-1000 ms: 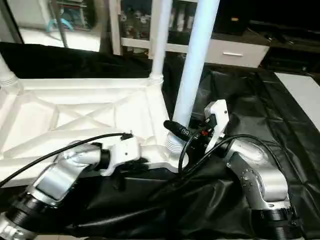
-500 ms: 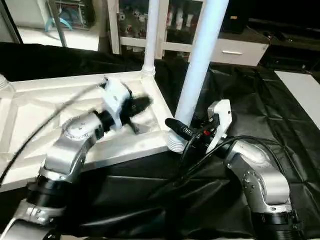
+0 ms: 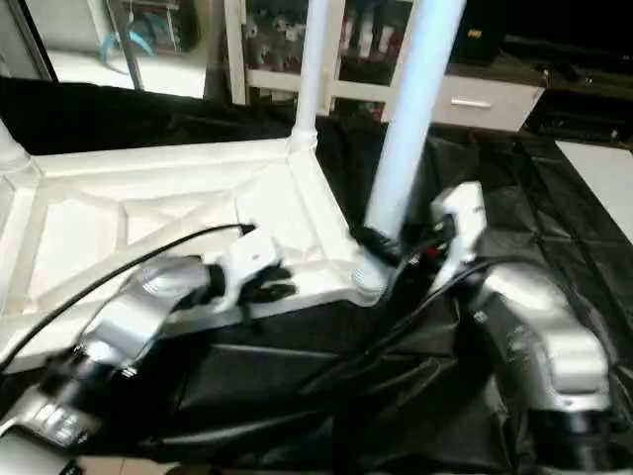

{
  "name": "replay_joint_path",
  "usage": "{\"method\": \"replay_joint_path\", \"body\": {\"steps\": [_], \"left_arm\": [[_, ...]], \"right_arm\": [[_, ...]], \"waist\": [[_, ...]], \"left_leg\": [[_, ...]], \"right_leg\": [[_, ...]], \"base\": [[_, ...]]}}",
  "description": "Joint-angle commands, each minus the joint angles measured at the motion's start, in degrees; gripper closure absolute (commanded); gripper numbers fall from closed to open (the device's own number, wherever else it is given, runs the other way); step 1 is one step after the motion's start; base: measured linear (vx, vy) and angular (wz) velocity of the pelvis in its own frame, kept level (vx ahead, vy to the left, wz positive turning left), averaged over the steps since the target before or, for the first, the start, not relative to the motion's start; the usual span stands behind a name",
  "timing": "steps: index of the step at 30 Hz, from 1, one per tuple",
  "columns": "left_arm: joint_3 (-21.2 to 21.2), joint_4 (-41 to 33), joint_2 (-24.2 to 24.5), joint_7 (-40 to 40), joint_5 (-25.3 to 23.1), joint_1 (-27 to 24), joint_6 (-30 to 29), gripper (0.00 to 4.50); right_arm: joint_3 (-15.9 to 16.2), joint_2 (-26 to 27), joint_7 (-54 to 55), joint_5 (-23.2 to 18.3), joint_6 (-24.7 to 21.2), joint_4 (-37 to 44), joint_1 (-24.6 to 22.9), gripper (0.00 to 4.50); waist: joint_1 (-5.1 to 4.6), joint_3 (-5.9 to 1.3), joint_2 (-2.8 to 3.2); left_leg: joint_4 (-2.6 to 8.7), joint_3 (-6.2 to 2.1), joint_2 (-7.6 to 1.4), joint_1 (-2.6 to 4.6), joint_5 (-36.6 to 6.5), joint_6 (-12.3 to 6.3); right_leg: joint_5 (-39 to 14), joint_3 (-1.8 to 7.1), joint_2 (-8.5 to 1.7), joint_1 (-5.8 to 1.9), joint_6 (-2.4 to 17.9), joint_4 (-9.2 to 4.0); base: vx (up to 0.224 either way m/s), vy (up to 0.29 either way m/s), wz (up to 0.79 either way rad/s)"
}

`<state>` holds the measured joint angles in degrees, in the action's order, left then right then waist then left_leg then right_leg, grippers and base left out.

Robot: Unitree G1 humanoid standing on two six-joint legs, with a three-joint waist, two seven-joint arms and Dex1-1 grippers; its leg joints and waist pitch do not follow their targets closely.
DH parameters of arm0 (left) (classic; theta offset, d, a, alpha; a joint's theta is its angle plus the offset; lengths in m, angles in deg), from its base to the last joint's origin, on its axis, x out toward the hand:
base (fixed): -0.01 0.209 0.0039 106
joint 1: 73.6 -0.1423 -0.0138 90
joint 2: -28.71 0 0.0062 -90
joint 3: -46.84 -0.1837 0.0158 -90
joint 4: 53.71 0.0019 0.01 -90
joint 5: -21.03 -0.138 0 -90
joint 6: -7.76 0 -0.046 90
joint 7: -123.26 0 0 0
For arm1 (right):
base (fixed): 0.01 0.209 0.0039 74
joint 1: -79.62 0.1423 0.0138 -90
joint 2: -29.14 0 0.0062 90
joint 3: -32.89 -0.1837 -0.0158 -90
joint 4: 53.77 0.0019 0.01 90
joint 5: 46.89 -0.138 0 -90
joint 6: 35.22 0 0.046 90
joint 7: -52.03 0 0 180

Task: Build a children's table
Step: Rotate table base

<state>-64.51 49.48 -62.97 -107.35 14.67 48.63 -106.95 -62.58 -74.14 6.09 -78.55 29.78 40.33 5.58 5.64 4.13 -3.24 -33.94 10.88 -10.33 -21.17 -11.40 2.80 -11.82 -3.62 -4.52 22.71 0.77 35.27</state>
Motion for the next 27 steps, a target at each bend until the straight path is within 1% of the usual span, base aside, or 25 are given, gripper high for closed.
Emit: {"method": "replay_joint_path", "body": {"steps": [1,2,3,4,5,6,7,8,9,10,12,13,14,17,19,21,23,24,26,27], "left_arm": [[-2.3,0.6,-1.8,-1.9,1.1,0.7,0.3,2.87],[-2.2,0.8,-2.2,-2.3,1.2,1.0,0.2,2.75],[-1.8,0.9,-3.0,-2.7,2.1,1.5,-0.9,2.52],[-1.5,1.1,-3.5,-2.5,2.7,2.0,-1.6,2.52],[-1.5,1.1,-3.5,-2.5,2.7,2.0,-1.6,2.48],[-1.1,1.6,-4.2,-2.3,3.5,2.6,-2.3,2.42],[-0.6,2.4,-4.9,-2.1,4.3,3.3,-2.8,2.29],[-0.6,4.0,-5.6,-2.3,4.3,4.5,-2.5,2.16],[-0.7,4.8,-5.9,-2.3,4.2,4.8,-2.2,2.1],[-0.8,5.1,-6.1,-2.3,4.1,4.9,-2.1,1.99],[-2.7,6.6,-5.4,-2.5,1.8,5.2,-0.4,1.76],[-3.8,7.4,-4.9,-2.3,0.3,5.3,0.4,1.76],[-4.6,8.0,-4.6,-2.1,-0.7,5.3,0.9,1.64],[-5.0,10.0,-4.6,-0.6,-2.1,5.4,1.7,1.32],[-5.4,10.9,-4.3,0.0,-2.6,5.5,2.0,1.32],[-6.3,12.6,-3.6,0.9,-3.3,6.0,2.0,1.16],[-6.4,13.3,-3.1,1.0,-3.5,6.2,1.6,0.93],[-6.4,13.0,-2.6,0.6,-3.7,6.1,1.5,0.87],[-6.2,12.6,-2.2,0.2,-3.7,6.0,1.2,0.82],[-5.9,11.4,-1.5,-0.7,-3.6,5.7,-0.1,0.68]], "right_arm": [[-1.4,-1.1,-1.0,0.1,-0.5,0.0,0.7,2.62],[-1.4,-1.4,-1.2,0.1,-0.6,0.0,0.8,2.62],[-1.6,-1.8,-1.4,0.0,-0.6,-0.2,0.9,2.62],[-1.7,-2.1,-1.4,0.0,-0.5,-0.3,1.0,2.62],[-1.7,-2.1,-1.4,0.0,-0.5,-0.3,1.0,2.62],[-1.8,-2.3,-1.5,0.0,-0.4,-0.5,1.1,2.62],[-1.8,-2.5,-1.5,0.0,-0.4,-0.7,1.3,2.62],[-1.9,-2.7,-1.6,0.0,-0.4,-0.8,1.4,2.62],[-1.8,-2.7,-1.6,0.0,-0.4,-0.8,1.3,2.62],[-1.8,-2.6,-1.6,0.0,-0.4,-0.7,1.3,2.62],[-1.7,-2.5,-1.6,0.1,-0.4,-0.5,1.1,2.62],[-1.6,-2.4,-1.6,0.2,-0.4,-0.3,1.0,2.62],[-1.5,-2.4,-1.6,0.2,-0.4,-0.1,0.9,2.62],[-1.2,-2.1,-1.6,0.0,-0.7,0.6,0.5,2.62],[-1.1,-2.1,-1.7,-0.2,-0.9,1.0,0.3,2.62],[-0.8,-2.1,-1.8,-0.5,-1.0,1.4,0.0,2.62],[-0.7,-2.0,-1.8,-0.6,-1.1,1.6,-0.2,2.62],[-0.7,-1.9,-1.8,-0.7,-1.1,1.7,-0.4,2.62],[-0.6,-1.9,-1.8,-0.7,-1.1,1.8,-0.5,2.62],[-0.6,-1.8,-1.8,-0.7,-1.1,1.8,-0.6,2.62]], "waist": [[-0.16,-3.75,0.38],[-0.12,-3.87,0.19],[-0.15,-3.91,0.31],[-0.14,-3.96,0.3],[-0.3,-3.89,0.14],[-0.28,-3.87,0.14],[-0.33,-3.77,0.09],[-0.39,-3.71,0.09],[-0.36,-3.67,0.24],[-0.42,-3.67,0.16],[-0.46,-3.71,0.15],[-0.44,-3.78,0.33],[-0.5,-3.81,0.31],[-0.46,-3.94,0.37],[-0.4,-3.87,0.34],[-0.35,-3.76,0.44],[-0.35,-3.64,0.47],[-0.37,-3.61,0.45],[-0.48,-3.46,0.37],[-0.52,-3.46,0.41]], "left_leg": [[3.52,-1.22,-3.31,1.02,-1.4,-4.35],[3.36,-1.18,-3.3,0.99,-0.5,-4.96],[3.32,-1.21,-3.28,0.91,0.0,-5.25],[3.21,-1.17,-3.25,0.85,0.5,-5.62],[3.23,-1.11,-3.23,0.82,-0.1,-6.03],[3.23,-1.12,-3.26,0.85,-0.4,-6.13],[3.23,-1.0,-3.19,0.87,-1.3,-6.1],[3.31,-1.08,-3.23,0.79,-2.3,-5.81],[3.36,-1.11,-3.27,0.94,-3.1,-5.49],[3.36,-1.11,-3.28,0.95,-3.3,-5.4],[3.35,-1.15,-3.28,0.84,-3.4,-5.32],[3.32,-1.23,-3.27,0.89,-2.8,-5.6],[3.3,-1.22,-3.31,0.95,-2.5,-5.78],[3.19,-1.2,-3.32,0.92,-1.2,-6.23],[3.22,-1.18,-3.38,0.93,-1.4,-6.36],[3.3,-1.2,-3.41,0.96,-2.3,-6.25],[3.47,-1.2,-3.46,1.05,-4.2,-5.32],[3.5,-1.23,-3.45,1.04,-4.7,-5.0],[3.7,-1.29,-3.38,0.89,-6.8,-3.85],[3.73,-1.3,-3.38,0.92,-7.2,-3.59]], "right_leg": [[3.9,3.06,-4.39,-3.08,14.7,-2.91],[5.3,3.07,-4.42,-3.13,15.1,-2.76],[5.9,3.05,-4.42,-3.17,15.3,-2.66],[6.7,3.03,-4.45,-3.23,15.8,-2.58],[6.2,3.02,-4.39,-3.2,16.0,-2.73],[5.6,3.01,-4.45,-3.21,16.1,-2.8],[3.8,3.02,-4.39,-3.12,16.1,-2.99],[2.2,3.0,-4.42,-3.21,15.9,-3.19],[0.5,3.0,-4.42,-3.12,15.5,-3.37],[0.1,2.99,-4.39,-3.11,15.4,-3.41],[-0.1,3.01,-4.37,-3.21,15.0,-3.4],[0.5,3.0,-4.29,-3.13,14.6,-3.37],[1.0,3.0,-4.26,-3.08,14.4,-3.3],[3.6,2.99,-4.26,-3.11,15.1,-3.01],[3.7,2.97,-4.35,-3.11,15.7,-3.02],[2.7,2.97,-4.38,-3.07,15.6,-3.17],[-0.1,2.99,-4.46,-2.98,15.2,-3.48],[-0.9,2.97,-4.47,-3.0,15.1,-3.54],[-4.5,2.97,-4.56,-3.05,14.1,-3.98],[-5.4,2.96,-4.56,-3.01,13.9,-4.08]], "base": [[0.0,0.0,0.0],[0.0,0.0,0.0],[0.0,0.0,0.0],[0.0,0.0,0.0],[0.0,0.0,0.0],[0.0,0.0,0.0],[0.0,0.0,0.0],[0.0,0.0,0.0],[0.0,0.0,0.0],[0.0,0.0,0.0],[0.0,0.0,0.0],[0.0,0.0,0.0],[0.0,0.0,0.0],[0.0,0.0,0.0],[0.0,0.0,0.0],[0.0,0.0,0.0],[0.0,0.0,0.0],[0.0,0.0,0.0],[0.0,0.0,0.0],[0.0,0.0,0.0]]}}
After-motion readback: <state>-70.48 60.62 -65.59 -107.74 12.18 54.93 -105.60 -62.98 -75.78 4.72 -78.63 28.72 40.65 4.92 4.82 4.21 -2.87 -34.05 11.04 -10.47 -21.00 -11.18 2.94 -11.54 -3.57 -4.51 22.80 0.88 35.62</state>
